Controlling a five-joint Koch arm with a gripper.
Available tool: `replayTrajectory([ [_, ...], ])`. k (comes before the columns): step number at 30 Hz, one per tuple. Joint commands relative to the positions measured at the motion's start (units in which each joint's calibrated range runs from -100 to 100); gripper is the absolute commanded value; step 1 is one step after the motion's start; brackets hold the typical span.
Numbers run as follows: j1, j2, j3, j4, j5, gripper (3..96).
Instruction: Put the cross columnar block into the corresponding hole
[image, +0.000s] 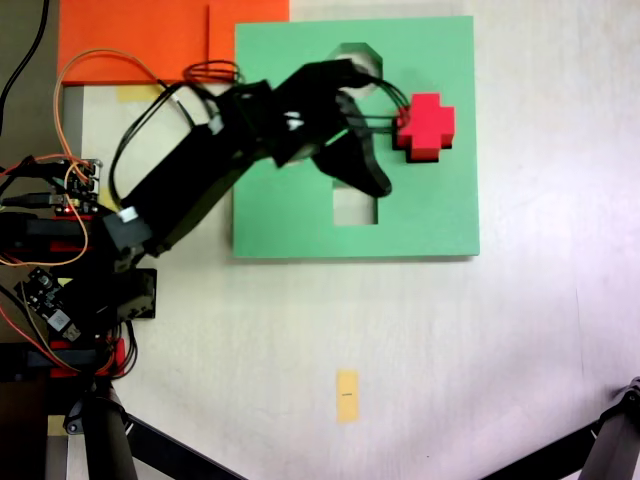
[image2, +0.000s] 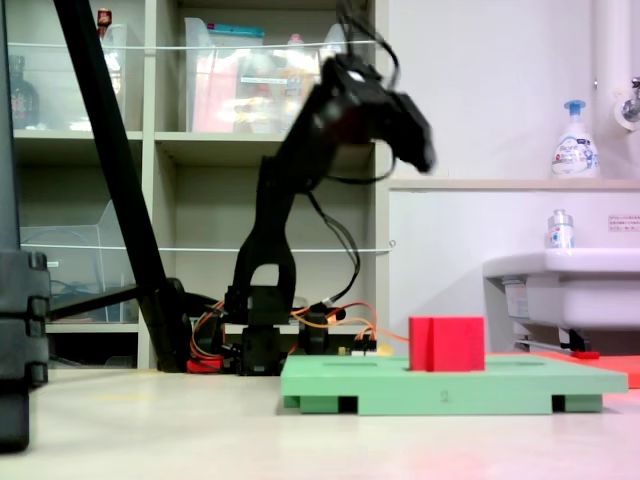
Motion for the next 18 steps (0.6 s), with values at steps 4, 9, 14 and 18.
replayTrajectory([
  [4,-5.5,-29.8,1.9,-3.6,-17.2,74.3],
  [9,-11.2,-34.4,-3.4,-3.7,-21.5,63.2],
  [14,-14.2,-60.3,-46.8,19.2,-25.0,57.2],
  [18,-14.6,-82.9,-90.5,47.7,-30.0,54.4],
])
